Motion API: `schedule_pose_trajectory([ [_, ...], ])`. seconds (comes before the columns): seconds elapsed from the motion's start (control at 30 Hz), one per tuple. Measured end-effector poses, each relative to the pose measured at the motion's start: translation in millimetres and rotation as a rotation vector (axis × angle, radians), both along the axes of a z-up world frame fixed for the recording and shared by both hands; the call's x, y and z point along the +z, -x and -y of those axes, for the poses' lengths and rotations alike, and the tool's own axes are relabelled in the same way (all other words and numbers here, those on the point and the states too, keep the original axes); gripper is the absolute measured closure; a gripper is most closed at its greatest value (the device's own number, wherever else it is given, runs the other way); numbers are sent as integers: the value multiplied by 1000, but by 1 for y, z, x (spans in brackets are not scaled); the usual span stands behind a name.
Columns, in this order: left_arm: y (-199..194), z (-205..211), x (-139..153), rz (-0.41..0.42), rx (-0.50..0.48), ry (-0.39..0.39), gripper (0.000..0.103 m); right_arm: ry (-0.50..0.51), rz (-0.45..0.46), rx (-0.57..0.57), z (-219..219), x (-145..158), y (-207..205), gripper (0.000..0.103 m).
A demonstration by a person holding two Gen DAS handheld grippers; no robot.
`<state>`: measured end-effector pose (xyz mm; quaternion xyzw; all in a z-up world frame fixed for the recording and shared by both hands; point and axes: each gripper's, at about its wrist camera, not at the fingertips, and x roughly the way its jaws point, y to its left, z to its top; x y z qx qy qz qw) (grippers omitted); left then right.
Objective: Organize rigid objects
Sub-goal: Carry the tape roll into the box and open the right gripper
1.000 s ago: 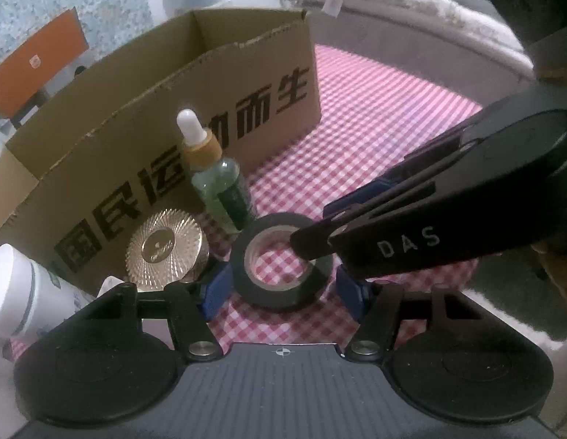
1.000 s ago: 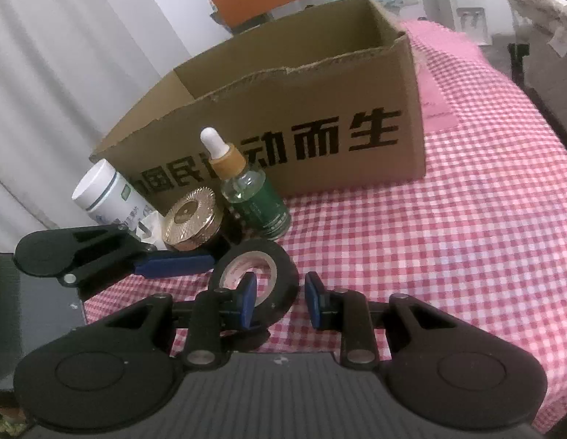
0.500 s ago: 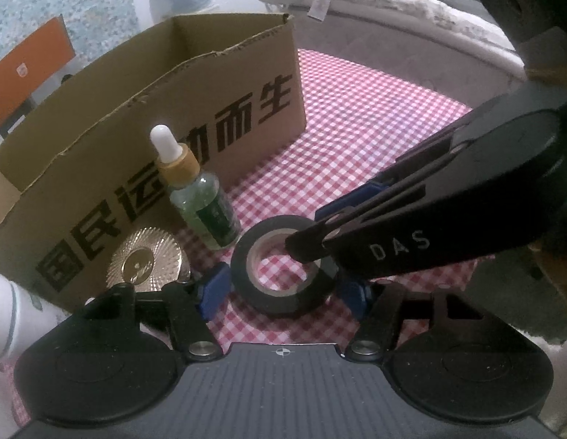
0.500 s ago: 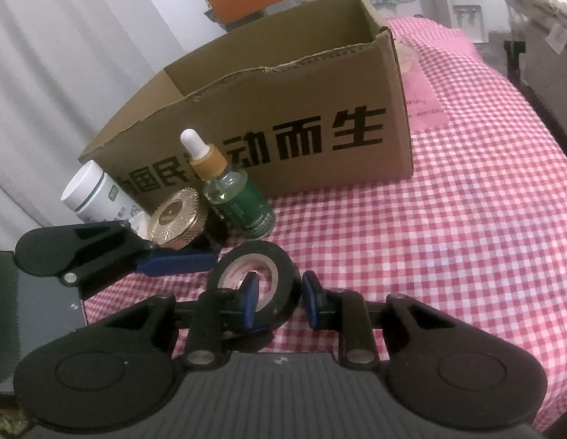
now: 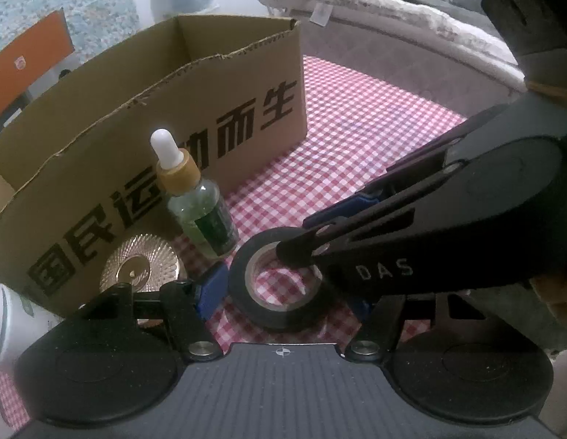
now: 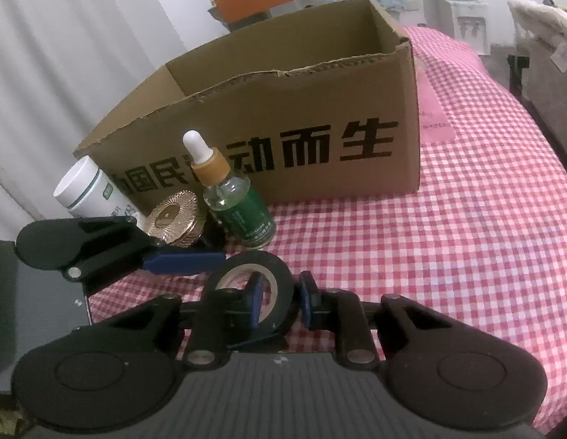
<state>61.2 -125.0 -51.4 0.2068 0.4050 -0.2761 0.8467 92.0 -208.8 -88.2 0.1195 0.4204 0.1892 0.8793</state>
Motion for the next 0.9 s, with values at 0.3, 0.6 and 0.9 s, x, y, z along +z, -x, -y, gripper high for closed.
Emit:
schedule_pose_trajectory([
  [0.3, 20, -14, 36, 99, -7, 71, 36, 37, 92, -13, -6, 37, 25, 81],
  [0.6, 15, -37, 113, 306, 14, 135, 36, 102, 326, 53, -25, 121, 28, 81],
  [0.9, -83, -58, 138, 182, 92, 115, 36, 64, 272, 181, -42, 155, -76, 81],
])
